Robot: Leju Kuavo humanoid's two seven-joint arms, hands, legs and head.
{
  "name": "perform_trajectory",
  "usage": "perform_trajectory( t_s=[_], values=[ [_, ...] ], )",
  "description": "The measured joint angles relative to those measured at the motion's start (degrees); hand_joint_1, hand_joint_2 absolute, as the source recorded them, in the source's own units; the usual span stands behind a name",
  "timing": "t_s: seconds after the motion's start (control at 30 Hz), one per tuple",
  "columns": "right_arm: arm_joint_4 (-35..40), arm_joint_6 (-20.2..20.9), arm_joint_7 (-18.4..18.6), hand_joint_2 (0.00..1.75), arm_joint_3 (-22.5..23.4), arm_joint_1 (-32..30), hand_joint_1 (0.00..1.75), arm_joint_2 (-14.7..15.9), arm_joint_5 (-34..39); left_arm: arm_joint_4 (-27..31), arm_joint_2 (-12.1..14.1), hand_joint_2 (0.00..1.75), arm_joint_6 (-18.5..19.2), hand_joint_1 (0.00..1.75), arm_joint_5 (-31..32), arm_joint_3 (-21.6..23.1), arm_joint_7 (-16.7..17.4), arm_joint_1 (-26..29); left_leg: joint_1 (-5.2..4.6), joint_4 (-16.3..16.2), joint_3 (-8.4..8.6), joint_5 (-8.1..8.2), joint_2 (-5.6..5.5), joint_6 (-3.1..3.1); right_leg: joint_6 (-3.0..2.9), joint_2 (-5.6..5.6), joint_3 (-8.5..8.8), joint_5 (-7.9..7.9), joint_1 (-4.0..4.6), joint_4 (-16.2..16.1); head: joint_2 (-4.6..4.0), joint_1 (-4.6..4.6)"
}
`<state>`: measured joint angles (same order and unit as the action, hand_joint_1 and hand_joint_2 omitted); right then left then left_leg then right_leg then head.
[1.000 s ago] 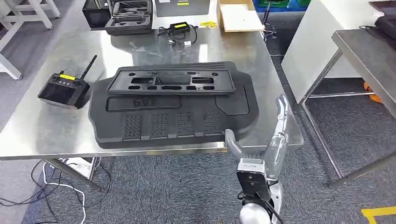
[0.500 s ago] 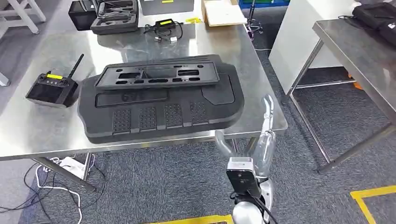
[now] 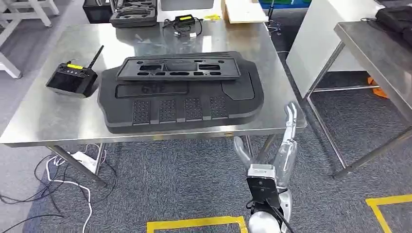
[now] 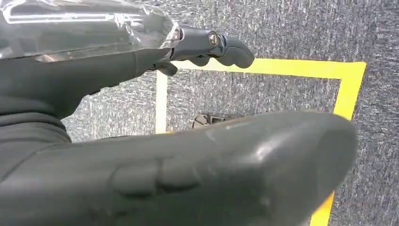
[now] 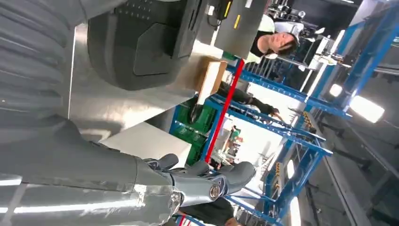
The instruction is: Take the parts from the cabinet and place them on the table.
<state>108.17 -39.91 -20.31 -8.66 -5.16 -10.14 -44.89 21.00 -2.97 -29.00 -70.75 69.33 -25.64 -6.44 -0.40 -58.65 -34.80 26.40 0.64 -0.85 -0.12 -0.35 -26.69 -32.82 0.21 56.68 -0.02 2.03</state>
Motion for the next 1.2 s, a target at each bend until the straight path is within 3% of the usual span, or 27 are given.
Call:
perform_trajectory(
  t_s=[0.07, 0.13, 0.17, 0.2, 0.27, 0.3, 0.33, 0.37, 0.4, 0.47, 0.5, 0.57, 0.6, 0.63, 0.67, 0.73, 0.8, 0.83, 0.87, 0.93, 0.97, 1.0, 1.03, 1.07, 1.13, 1.17, 1.2],
  values=[
    [0.0, 0.0, -0.2, 1.75, 0.2, -0.2, 0.0, 0.0, 0.5, 0.0, 0.0, 0.0, 0.0, 0.0, 0.0, 0.0, 0.0, 0.0, 0.23, -0.1, -0.21, -0.57, 0.09, 0.74, -0.09, 0.15, -0.54, 0.75, 0.19, 0.3, 0.0, -0.11],
    [0.0, 0.0, -0.3, 1.75, 0.3, -0.2, 0.0, 0.0, 1.0, 0.0, 0.0, 0.0, 0.0, 0.0, -0.1, 0.0, 0.1, -0.1, 0.25, 0.0, -0.25, -1.17, 0.05, 1.36, -0.59, 0.19, -0.85, 1.44, 0.09, 0.1, 0.0, -0.11],
    [0.0, 0.0, -0.3, 1.75, 0.3, -0.1, 0.0, 0.0, 1.1, 0.0, 0.0, 0.0, 0.0, 0.0, -0.1, 0.0, 0.1, -0.2, 0.39, -0.9, -0.61, -0.07, -0.32, 1.72, -0.82, -0.24, -1.26, 2.31, -0.38, -0.2, 0.0, 0.04],
    [0.0, 0.0, -0.3, 1.75, 0.3, -0.1, 0.0, -0.1, 1.2, 0.0, 0.0, 0.0, 0.0, 0.0, -0.1, 0.0, 0.1, -0.2, 0.36, -3.1, -1.7, 2.46, -0.37, 2.13, -1.23, -0.18, -1.96, 2.74, -0.45, -0.2, 0.0, -0.35],
    [0.0, 0.0, -0.3, 1.75, 0.4, -0.2, 0.0, -0.2, 1.2, 0.0, 0.0, 0.0, 0.0, 0.0, -0.1, 0.0, 0.2, -0.1, 0.73, -11.7, -4.87, 8.33, -0.36, 2.77, -1.51, -0.35, -3.4, 3.6, -0.41, 0.0, 0.0, -1.4],
    [0.0, 0.0, -0.3, 1.75, 0.4, -0.2, 0.0, -0.2, 1.2, 0.0, 0.0, 0.0, 0.0, 0.0, -0.1, 0.0, 0.2, -0.1, 0.77, -15.9, -6.11, 10.34, -0.35, 3.0, -1.47, -0.37, -4.18, 3.99, -0.39, 0.2, 0.0, -1.44],
    [0.0, 0.0, -0.3, 1.75, 0.4, -0.2, 0.0, -0.2, 1.2, 0.0, 0.0, 0.0, 0.0, 0.0, -0.1, 0.0, 0.2, -0.1, 0.78, -17.7, -6.34, 10.97, -0.35, 3.11, -1.44, -0.39, -4.71, 4.24, -0.39, 0.4, 0.0, -1.49],
    [0.0, 0.0, -0.3, 1.75, 0.4, -0.2, 0.0, -0.2, 1.3, 0.0, 0.0, 0.0, 0.0, 0.0, -0.1, 0.0, 0.2, -0.1, 0.83, -16.9, -4.94, 10.31, -0.34, 3.09, -1.37, -0.41, -5.51, 4.55, -0.4, 0.7, 0.0, -1.6],
    [0.0, 0.0, -0.3, 1.75, 0.4, -0.2, 0.0, -0.2, 1.7, 0.0, 0.0, 0.0, 0.0, 0.0, -0.2, 0.0, 0.2, -0.1, 0.87, -13.4, -2.05, 8.79, -0.34, 2.96, -1.26, -0.4, -6.05, 4.72, -0.41, 1.1, 0.0, -1.66],
    [0.0, 0.0, -0.3, 1.75, 0.4, -0.2, 0.0, -0.2, 2.3, 0.0, 0.0, 0.0, 0.0, 0.0, -0.2, 0.0, 0.2, -0.2, 0.88, -3.6, 4.39, 5.59, -0.36, 2.59, -1.04, -0.36, -6.61, 4.93, -0.42, 1.5, 0.0, -1.81],
    [0.0, 0.0, -0.3, 1.75, 0.4, -0.3, 0.0, -0.2, 2.9, 0.0, 0.0, 0.0, 0.0, 0.0, -0.2, 0.0, 0.2, -0.4, 0.81, 1.4, 6.84, 5.9, -0.41, 2.05, -0.6, -0.38, -6.96, 5.17, -0.15, 1.8, 0.0, -2.01],
    [0.0, 0.0, -0.3, 1.75, 0.4, -0.3, 0.0, -0.2, 3.7, 0.0, 0.0, 0.0, 0.0, 0.0, -0.4, 0.1, 0.2, -0.3, 0.48, 1.4, 6.36, 5.16, -0.34, 1.48, -0.08, -0.44, -7.23, 5.55, -0.05, 2.1, 0.0, -1.84],
    [0.0, 0.0, -0.4, 0.0, 0.4, -0.3, 0.0, -0.2, 4.2, 0.0, 0.0, 0.0, 0.0, 0.0, -0.5, 0.1, 0.2, -0.2, 0.4, 1.2, 6.18, 4.96, -0.35, 1.14, 0.3, -0.45, -7.22, 5.85, -0.17, 2.0, 0.0, -1.86],
    [0.0, 0.0, -0.7, 0.0, 0.4, -0.3, 0.0, -0.2, 4.5, 0.0, 0.0, 0.0, 0.0, 0.0, -0.6, 0.1, 0.2, -0.1, 0.41, 1.2, 6.08, 4.74, -0.33, 0.82, 0.56, -0.42, -7.24, 6.06, -0.22, 2.0, 0.0, -1.81],
    [0.0, 0.0, -0.9, 0.0, 0.4, -0.3, 0.0, -0.2, 5.1, 0.0, -0.1, 0.0, 0.0, 0.0, -0.6, 0.2, 0.2, -0.2, 1.07, 2.0, 5.94, 4.01, 0.02, 0.06, 0.79, -0.36, -7.48, 5.63, -0.21, 2.4, 0.0, -1.86],
    [0.0, 0.0, -1.0, 0.0, 0.7, -0.5, 0.0, -0.1, 6.8, 0.0, -0.1, 0.0, 0.2, 0.0, -0.4, 0.3, 0.2, -0.5, 0.9, 1.9, 4.92, 3.22, 0.12, -0.78, 1.33, 0.05, -9.39, 0.72, -0.46, 7.2, 0.0, -1.4],
    [0.0, 0.0, -0.9, 0.0, 1.1, -0.9, 0.0, 0.0, 8.1, 0.0, -0.1, 0.0, 0.4, 0.0, -0.3, 0.4, 0.2, -0.4, 0.79, 1.6, 3.75, 2.57, 0.18, -0.85, 1.78, 0.07, -12.49, -4.48, -0.63, 16.3, 0.0, -0.81],
    [0.0, 0.0, -0.9, 0.0, 1.1, -1.1, 0.0, 0.0, 8.3, -0.1, -0.1, 0.0, 0.4, 0.0, -0.3, 0.5, 0.2, -0.4, 0.78, 1.4, 3.18, 2.33, 0.2, -0.84, 1.92, 0.07, -13.31, -5.68, -0.64, 19.3, 0.0, -0.66],
    [0.0, 0.0, -0.9, 0.0, 1.2, -1.3, 0.0, 0.1, 8.5, -0.1, -0.1, 0.0, 0.5, 0.0, -0.4, 0.5, 0.2, -0.4, 0.77, 1.1, 2.42, 2.04, 0.21, -0.77, 1.98, 0.07, -12.88, -5.48, -0.67, 20.1, 0.0, -0.41],
    [0.0, 0.0, -0.9, 0.0, 1.2, -1.5, 0.0, 0.2, 8.5, -0.1, -0.1, 0.0, 0.5, 0.0, -0.4, 0.8, 0.1, -0.4, 0.82, 0.6, 1.73, 1.83, 0.19, -0.56, 1.86, 0.06, -8.38, -2.39, -0.7, 13.8, 0.0, 0.13],
    [0.0, 0.0, -0.8, 0.0, 1.2, -1.4, 0.0, 0.2, 8.4, -0.1, -0.1, 0.0, 0.6, 0.0, -0.3, 0.9, -0.2, -0.4, 0.87, 0.2, 1.48, 1.74, 0.15, -0.42, 1.62, 0.06, -3.87, 0.25, -0.7, 6.5, 0.0, 0.57],
    [0.0, 0.0, -0.8, 0.0, 1.2, -1.4, 0.0, 0.2, 8.4, -0.1, -0.1, 0.0, 0.6, 0.0, -0.3, 0.9, -0.4, -0.3, 0.87, 0.0, 1.35, 1.66, 0.15, -0.26, 1.43, 0.08, -1.28, 0.74, -0.71, 1.8, 0.0, 0.98],
    [0.0, 0.0, -0.7, 0.0, 1.2, -1.4, 0.0, 0.3, 8.4, -0.1, -0.1, 0.0, 0.6, 0.0, -0.4, 0.9, -0.6, -0.4, 0.79, 0.1, 1.16, 1.42, 0.16, 0.17, 1.17, 0.16, -1.1, -0.18, -0.59, 1.3, 0.0, 1.18],
    [0.1, 0.0, -0.7, 0.0, 1.2, -1.5, 0.0, 0.3, 8.4, -0.1, -0.1, 0.0, 0.6, 0.0, -0.5, 0.9, -0.7, -0.4, 0.52, -0.3, 0.92, 1.22, 0.08, 0.54, 0.91, 0.29, -1.53, 0.94, -0.32, 1.0, 0.0, 1.4],
    [0.1, 0.0, -0.8, 0.0, 1.2, -1.6, 0.0, 0.3, 8.7, -0.1, -0.1, 0.0, 0.7, 0.0, -0.7, 0.9, -0.8, -0.3, 0.55, -0.2, 0.86, 0.78, 0.12, 1.2, 0.45, 0.35, -1.9, 1.24, -0.28, 1.3, 0.0, 0.88],
    [0.1, 0.0, -1.0, 0.0, 1.2, -1.6, 0.0, 0.3, 8.9, -0.1, -0.1, 0.0, 0.7, 0.0, -0.7, 0.9, -0.8, -0.3, 0.6, -0.1, 0.79, 0.43, 0.08, 1.64, -0.11, 0.3, -2.12, 1.75, -0.23, 1.1, 0.0, 0.76],
    [0.1, 0.0, -1.1, 0.0, 1.2, -1.5, 0.0, 0.3, 9.0, -0.1, -0.1, 0.0, 0.7, 0.0, -0.7, 0.9, -0.8, -0.4, 0.84, -0.9, 0.54, 1.33, -0.11, 1.96, -0.59, -0.01, -2.31, 2.35, -0.63, 0.7, 0.0, 0.88]
  ],
)
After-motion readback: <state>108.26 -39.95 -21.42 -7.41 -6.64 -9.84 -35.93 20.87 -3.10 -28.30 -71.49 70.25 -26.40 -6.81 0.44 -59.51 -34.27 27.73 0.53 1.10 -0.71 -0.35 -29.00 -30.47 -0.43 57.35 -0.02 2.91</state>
